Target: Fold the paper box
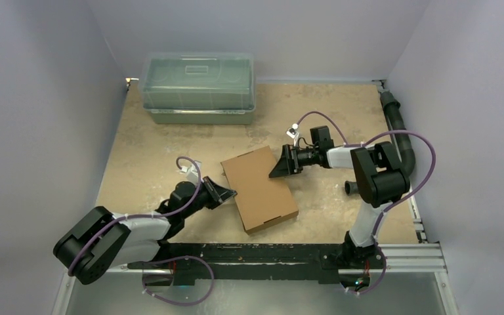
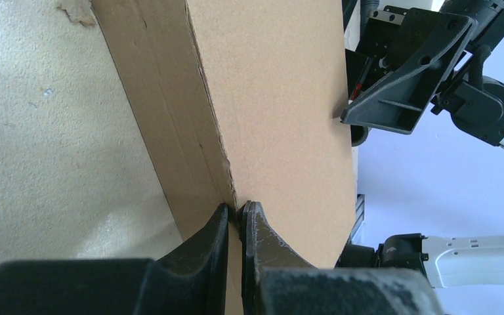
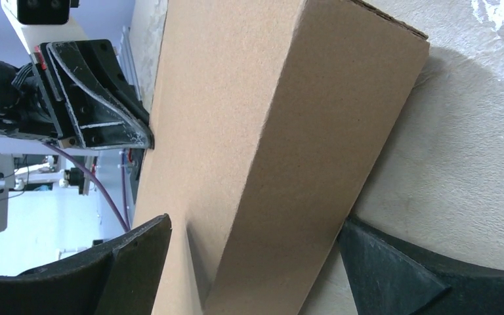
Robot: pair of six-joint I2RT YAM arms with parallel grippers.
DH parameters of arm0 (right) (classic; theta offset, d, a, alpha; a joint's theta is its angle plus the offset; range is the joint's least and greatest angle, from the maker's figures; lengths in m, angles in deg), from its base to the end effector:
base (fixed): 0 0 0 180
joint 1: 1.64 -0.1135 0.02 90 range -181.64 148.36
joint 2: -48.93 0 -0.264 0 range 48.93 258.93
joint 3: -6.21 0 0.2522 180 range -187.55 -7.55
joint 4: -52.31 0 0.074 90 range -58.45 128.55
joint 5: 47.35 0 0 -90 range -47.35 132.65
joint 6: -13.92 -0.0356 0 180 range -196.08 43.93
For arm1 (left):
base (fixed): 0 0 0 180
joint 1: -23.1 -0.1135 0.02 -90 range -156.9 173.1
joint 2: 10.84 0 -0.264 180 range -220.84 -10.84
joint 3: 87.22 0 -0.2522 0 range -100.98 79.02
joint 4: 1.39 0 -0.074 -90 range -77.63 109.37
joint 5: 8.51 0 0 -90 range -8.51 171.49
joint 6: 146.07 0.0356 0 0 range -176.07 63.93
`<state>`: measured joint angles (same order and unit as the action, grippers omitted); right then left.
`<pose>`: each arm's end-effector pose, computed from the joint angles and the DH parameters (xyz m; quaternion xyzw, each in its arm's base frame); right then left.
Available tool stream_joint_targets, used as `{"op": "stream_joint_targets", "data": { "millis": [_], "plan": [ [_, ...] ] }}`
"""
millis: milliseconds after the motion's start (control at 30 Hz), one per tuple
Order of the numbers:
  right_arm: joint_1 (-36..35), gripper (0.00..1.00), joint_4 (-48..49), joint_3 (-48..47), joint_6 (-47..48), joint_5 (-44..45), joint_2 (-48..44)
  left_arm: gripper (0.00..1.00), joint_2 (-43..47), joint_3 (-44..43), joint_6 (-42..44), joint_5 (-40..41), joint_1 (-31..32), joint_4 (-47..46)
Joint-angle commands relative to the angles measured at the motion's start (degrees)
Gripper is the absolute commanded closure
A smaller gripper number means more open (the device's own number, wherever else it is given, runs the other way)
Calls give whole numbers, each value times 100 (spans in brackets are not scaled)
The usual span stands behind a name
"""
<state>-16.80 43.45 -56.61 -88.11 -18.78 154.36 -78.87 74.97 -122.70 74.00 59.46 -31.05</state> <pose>0.3128 0.1171 0.1260 -0.1906 0.8067 0.5353 0.1624 0.1462 -0.1134 0.1261 -0.1782 0.8015 -0.4782 0.3118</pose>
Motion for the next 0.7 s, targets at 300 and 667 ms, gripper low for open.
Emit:
{"op": "stream_joint_targets", "data": {
  "millis": [300,667],
  "plan": [
    [-189,20,230,-5,-88,-648,-67,100,-66,40,267,-115,-21,554],
    [-57,33,-473,-326,664,-195,-495,36,896,-530,409,-210,-17,1727]
  ]
}}
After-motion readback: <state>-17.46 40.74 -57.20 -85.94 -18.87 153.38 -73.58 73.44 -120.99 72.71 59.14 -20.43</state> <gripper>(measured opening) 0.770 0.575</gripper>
